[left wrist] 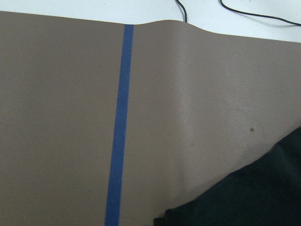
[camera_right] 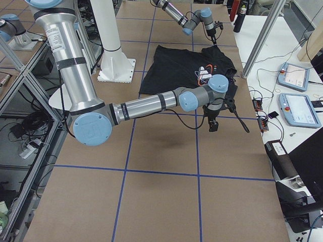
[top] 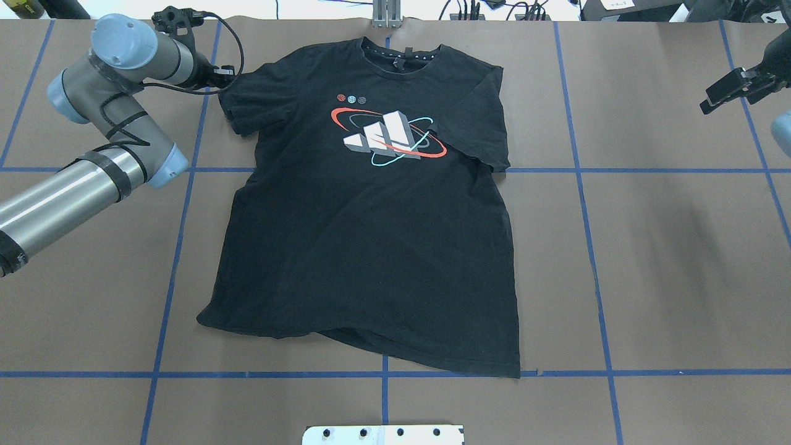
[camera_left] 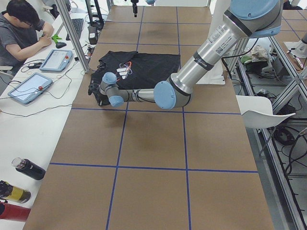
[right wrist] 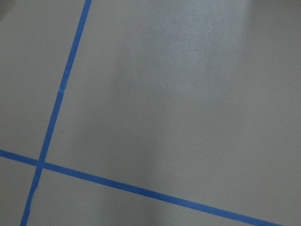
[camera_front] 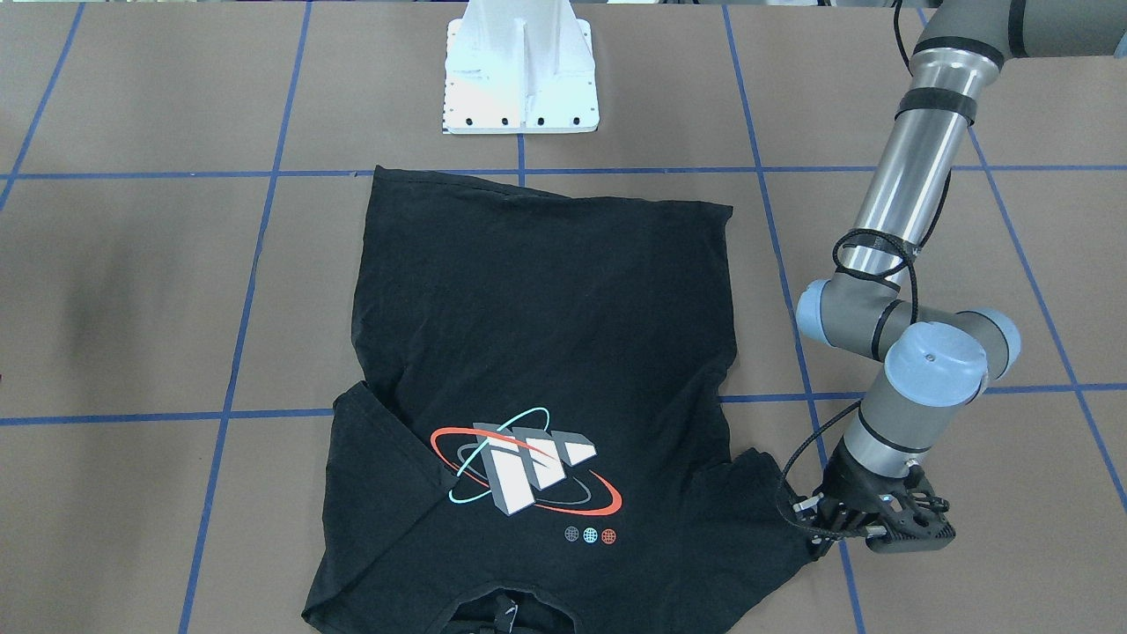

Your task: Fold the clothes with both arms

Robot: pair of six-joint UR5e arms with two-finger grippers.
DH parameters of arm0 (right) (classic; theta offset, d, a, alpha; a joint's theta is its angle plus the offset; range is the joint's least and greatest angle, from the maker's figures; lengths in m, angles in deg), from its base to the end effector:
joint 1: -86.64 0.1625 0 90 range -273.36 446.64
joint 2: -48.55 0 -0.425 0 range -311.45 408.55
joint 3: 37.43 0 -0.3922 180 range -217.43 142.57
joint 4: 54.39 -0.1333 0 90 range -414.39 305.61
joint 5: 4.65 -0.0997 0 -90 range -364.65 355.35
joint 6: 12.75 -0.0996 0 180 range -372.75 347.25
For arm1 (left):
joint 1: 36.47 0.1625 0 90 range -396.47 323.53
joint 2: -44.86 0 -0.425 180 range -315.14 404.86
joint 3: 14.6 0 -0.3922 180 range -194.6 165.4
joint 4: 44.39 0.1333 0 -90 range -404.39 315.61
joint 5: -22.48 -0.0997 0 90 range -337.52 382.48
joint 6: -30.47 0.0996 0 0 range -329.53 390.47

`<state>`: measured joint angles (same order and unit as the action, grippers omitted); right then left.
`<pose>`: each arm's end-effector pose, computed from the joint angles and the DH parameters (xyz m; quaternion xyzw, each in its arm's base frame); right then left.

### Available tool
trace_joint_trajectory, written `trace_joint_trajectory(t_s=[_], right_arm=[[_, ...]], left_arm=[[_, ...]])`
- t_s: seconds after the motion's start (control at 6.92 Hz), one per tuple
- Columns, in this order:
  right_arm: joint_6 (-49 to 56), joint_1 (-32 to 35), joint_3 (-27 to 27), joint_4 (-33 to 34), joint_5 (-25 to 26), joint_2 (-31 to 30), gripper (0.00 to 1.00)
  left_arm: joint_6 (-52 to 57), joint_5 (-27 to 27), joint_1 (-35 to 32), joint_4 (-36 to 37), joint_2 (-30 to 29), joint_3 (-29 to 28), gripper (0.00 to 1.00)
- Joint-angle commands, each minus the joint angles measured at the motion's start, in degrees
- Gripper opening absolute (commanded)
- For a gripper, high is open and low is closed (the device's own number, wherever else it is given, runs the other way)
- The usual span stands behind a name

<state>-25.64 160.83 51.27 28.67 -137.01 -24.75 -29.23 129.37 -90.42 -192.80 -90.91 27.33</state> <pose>-0.1054 -0.6150 0.4956 0.0871 -0.3882 -0.0933 0.9127 0.4047 -0.7334 0.4451 0.2159 0.4320 -0.1113 0.8686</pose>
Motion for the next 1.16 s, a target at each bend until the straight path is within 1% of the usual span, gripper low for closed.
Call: trace_joint_trajectory(t_s=[0.0,0.14,0.29,0.43,0.58,0.72,0.87,1.01], right_arm=[[-0.1,-0.1,0.1,0.0,0.0,0.1,1.00],[-0.1,-0.1,0.1,0.0,0.0,0.1,1.00],[-0.2,-0.1,0.1,0.0,0.0,0.3,1.00],[-0.3,-0.1,0.1,0.0,0.0,0.4,1.00],[-0.3,-0.1,0.1,0.0,0.0,0.3,1.00],[-0.3,-0.1,0.1,0.0,0.0,0.3,1.00],[-0.3,-0.1,0.1,0.0,0.0,0.3,1.00],[-0.4,-0.1,0.1,0.1,0.0,0.3,1.00]], left_arm=[[-0.8,0.2,0.0,8.5,0.1,7.2,0.00],[-3.6,0.1,0.4,14.1,-0.2,10.9,0.00],[-7.0,-0.2,1.7,16.4,-1.8,11.2,0.00],[-10.7,-0.4,3.6,19.5,-4.7,11.1,0.00],[-13.8,-0.4,5.2,22.3,-8.2,10.5,0.00],[-16.7,-0.4,6.5,22.6,-9.9,9.2,0.00],[-19.2,-1.0,7.2,22.5,-13.8,5.2,0.00],[-20.4,-3.2,8.3,22.2,-14.3,4.5,0.00]])
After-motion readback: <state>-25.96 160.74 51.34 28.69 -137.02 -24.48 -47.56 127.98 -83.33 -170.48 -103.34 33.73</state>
